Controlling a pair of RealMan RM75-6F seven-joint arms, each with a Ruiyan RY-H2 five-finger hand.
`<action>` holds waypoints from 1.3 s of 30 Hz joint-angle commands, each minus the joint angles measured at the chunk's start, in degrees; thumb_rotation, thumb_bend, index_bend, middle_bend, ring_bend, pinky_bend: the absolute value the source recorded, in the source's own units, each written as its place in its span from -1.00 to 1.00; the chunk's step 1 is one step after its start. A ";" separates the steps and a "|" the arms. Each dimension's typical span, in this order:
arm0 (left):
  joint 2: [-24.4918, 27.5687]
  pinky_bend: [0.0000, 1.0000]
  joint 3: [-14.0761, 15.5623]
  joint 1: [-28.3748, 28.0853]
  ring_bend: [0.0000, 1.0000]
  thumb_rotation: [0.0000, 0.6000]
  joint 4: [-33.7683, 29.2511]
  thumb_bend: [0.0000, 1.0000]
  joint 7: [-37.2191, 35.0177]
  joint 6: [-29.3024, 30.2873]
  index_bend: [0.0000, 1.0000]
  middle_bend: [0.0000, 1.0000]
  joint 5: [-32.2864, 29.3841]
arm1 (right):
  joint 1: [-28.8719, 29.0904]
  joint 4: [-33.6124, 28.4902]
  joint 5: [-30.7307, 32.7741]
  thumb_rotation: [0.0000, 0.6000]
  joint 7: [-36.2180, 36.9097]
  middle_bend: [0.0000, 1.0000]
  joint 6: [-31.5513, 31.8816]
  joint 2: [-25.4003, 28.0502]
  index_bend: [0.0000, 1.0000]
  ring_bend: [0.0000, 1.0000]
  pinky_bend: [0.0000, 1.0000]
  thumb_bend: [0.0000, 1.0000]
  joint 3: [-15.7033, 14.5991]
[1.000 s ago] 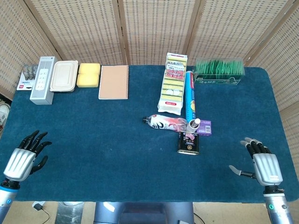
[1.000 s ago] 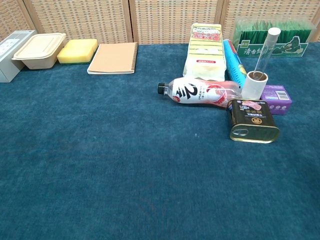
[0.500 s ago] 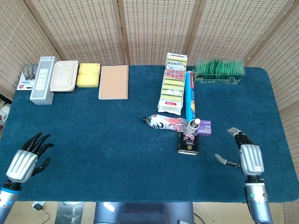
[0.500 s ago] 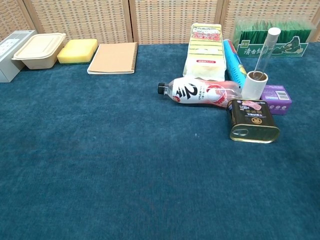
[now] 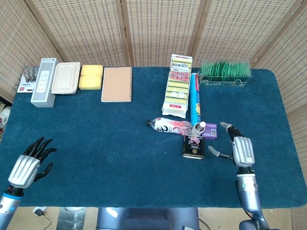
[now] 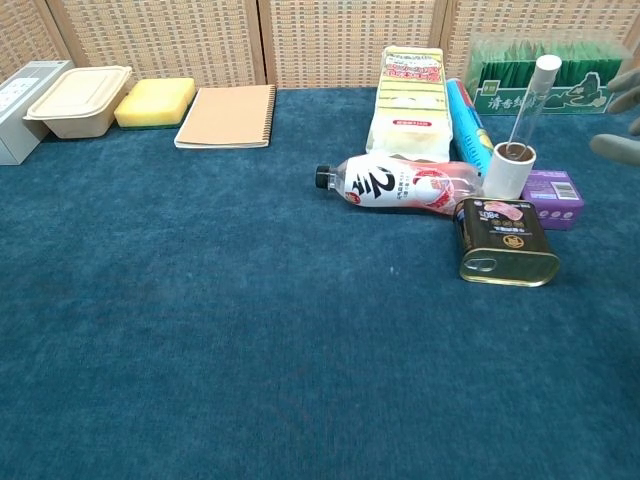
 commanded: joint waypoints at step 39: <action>-1.08 -0.59 -0.21 1.01 -0.91 1.00 0.42 -0.29 0.37 0.99 -0.42 -0.73 -0.40 | 9.63 5.46 4.39 0.02 -10.75 -0.10 -2.68 -8.94 -0.55 -0.06 0.22 -0.53 3.35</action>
